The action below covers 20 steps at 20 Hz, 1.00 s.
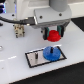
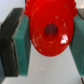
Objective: Insert the blue gear onto the right peg, followed by the red gear
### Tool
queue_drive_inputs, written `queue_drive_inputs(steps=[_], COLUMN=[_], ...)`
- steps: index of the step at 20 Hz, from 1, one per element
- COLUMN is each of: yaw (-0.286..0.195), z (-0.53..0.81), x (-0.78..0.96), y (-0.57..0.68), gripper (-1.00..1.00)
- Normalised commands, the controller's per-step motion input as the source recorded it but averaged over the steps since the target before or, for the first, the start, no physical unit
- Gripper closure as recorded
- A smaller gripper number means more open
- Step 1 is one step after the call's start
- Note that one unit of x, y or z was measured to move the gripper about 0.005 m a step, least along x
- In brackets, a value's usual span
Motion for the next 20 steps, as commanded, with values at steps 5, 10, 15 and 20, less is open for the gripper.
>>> queue_drive_inputs(steps=[5, 10, 15, 20], yaw=[0.000, 0.000, 0.000, 0.000], z=[-0.10, -0.18, 0.02, 0.32], x=[0.19, 0.09, 0.31, 0.39], y=[0.05, 0.00, -0.04, 0.06], gripper=[1.00, 1.00, 1.00, 1.00])
